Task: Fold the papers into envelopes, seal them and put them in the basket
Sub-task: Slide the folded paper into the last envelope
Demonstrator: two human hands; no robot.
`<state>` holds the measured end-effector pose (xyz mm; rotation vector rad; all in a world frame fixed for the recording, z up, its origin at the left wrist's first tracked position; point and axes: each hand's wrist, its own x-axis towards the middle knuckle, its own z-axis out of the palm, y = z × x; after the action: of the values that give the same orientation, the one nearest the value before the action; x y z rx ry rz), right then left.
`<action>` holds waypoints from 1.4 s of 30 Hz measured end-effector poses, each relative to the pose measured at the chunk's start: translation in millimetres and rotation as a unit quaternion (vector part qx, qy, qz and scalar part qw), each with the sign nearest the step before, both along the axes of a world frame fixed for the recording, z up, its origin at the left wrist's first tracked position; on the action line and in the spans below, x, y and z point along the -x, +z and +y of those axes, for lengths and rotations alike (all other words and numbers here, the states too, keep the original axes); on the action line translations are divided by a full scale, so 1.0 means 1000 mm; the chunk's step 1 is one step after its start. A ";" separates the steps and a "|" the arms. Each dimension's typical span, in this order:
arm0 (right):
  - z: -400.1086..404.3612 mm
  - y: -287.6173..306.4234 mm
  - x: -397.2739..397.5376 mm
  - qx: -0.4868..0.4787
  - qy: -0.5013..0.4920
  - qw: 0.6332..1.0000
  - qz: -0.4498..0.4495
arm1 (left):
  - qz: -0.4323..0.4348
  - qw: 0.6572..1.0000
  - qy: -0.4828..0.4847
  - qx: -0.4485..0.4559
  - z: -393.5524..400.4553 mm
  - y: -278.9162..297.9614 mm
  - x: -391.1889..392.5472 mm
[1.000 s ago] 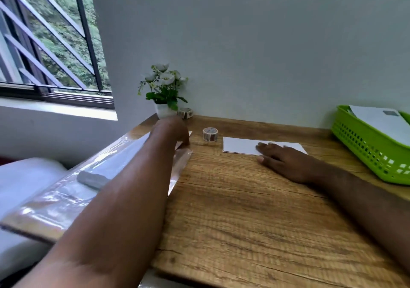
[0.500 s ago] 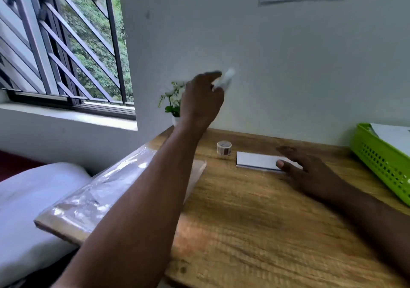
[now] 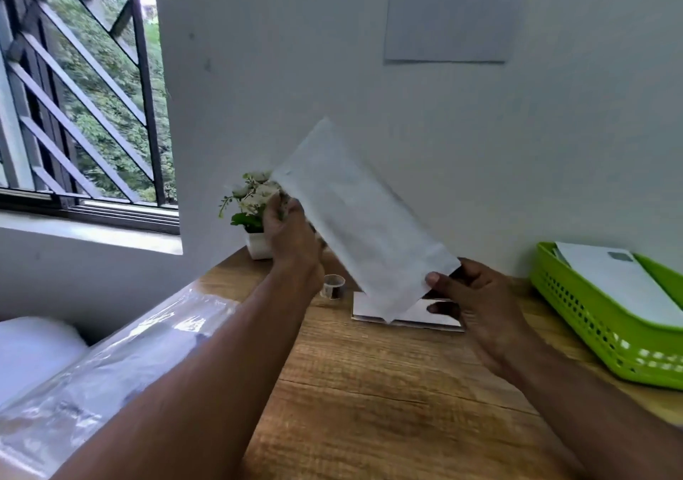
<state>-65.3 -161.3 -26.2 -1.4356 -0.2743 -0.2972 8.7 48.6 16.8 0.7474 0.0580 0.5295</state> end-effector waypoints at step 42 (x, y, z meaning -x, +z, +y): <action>-0.003 -0.026 -0.007 0.484 -0.125 0.785 -0.366 | -0.027 0.882 -0.470 0.025 -0.067 -0.040 0.047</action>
<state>-58.6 -164.5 -52.1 -2.3346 -0.9825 -1.0541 -38.1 -18.0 -22.9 0.6198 -0.3349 -0.3839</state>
